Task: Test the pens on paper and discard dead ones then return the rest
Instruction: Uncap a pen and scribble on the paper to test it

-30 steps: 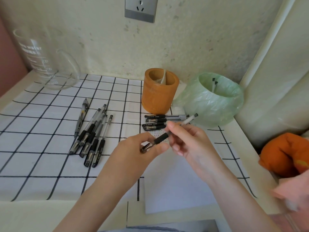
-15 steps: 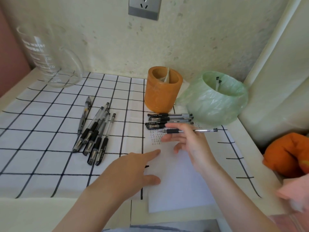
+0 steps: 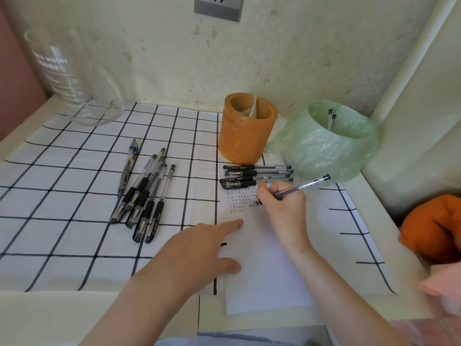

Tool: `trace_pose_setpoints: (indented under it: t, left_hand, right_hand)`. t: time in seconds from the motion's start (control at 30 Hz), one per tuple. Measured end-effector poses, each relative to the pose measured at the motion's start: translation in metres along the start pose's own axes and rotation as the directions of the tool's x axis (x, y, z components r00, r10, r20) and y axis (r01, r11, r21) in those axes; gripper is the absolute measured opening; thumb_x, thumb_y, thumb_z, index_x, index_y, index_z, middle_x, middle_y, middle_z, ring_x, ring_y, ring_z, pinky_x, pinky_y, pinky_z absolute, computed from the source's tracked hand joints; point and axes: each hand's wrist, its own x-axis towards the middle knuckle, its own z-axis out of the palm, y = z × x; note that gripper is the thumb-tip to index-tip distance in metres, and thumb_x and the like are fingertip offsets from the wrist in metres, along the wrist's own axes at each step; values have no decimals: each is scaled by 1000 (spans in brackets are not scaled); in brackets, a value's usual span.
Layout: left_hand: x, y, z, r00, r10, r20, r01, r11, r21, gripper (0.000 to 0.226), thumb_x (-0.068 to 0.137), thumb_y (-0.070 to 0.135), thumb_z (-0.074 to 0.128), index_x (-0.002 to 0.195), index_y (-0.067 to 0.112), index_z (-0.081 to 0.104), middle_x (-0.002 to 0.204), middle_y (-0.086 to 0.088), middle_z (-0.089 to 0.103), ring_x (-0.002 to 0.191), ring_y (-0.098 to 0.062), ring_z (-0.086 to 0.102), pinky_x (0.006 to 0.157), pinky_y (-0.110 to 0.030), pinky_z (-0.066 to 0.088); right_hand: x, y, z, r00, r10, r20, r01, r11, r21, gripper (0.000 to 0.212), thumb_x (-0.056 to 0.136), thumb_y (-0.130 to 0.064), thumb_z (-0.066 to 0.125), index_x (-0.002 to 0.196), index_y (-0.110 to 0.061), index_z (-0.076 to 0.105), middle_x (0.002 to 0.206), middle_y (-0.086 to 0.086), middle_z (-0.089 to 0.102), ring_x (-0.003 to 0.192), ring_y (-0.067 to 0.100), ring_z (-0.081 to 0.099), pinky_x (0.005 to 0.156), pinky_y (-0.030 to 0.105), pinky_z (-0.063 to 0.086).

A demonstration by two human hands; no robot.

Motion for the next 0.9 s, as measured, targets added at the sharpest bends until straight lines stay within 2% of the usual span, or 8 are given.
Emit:
trace_pose_setpoints:
  t: [0.13,0.3,0.43,0.53,0.67,0.9]
  left_hand:
    - [0,1,0,1000,2,-2,-2,1000,-4,71,83,46,60,139,54,17,127,7,50,107,-9,51,76,-19,37]
    - [1,1,-1,1000,5,10,-5,1000,8,71,84,45,59,140,52,17,130,5,49,111,-11,52,80,-21,39]
    - [1,2,-2,1000,0,20,-1,1000,12,71,84,45,59,140,52,16,131,5,49,111,-12,51,82,-21,39]
    - [1,2,-1,1000,0,14,-1,1000,14,71,84,45,59,140,52,16,128,5,50,109,-11,52,81,-21,39]
    - [2,2,-1,1000,-2,14,2,1000,17,71,84,46,59,139,52,16,128,5,51,109,-10,52,80,-21,39]
    - [1,2,-2,1000,1,15,-1,1000,7,70,85,43,59,140,52,17,128,6,51,107,-9,52,78,-20,39]
  right_hand:
    - [1,1,0,1000,-26,11,27,999,-40,34,82,-6,61,60,13,43,57,29,44,55,16,35,52,26,30]
    - [0,2,1,999,-42,14,42,998,-40,36,82,-4,61,57,10,40,50,8,36,53,10,31,49,20,27]
    - [1,3,1,998,-64,16,64,997,-53,38,82,-5,62,55,7,38,48,2,32,51,9,27,47,19,25]
    - [1,3,1,997,-65,28,67,996,-55,39,82,-5,62,52,-3,37,43,-8,30,48,6,24,46,16,24]
    - [0,3,1,997,-68,23,69,996,-49,43,82,-4,61,51,-13,32,41,-7,27,48,6,22,46,16,23]
    - [0,1,1,998,-55,28,56,998,-35,39,82,-3,61,53,-9,35,42,-9,26,50,6,22,47,15,23]
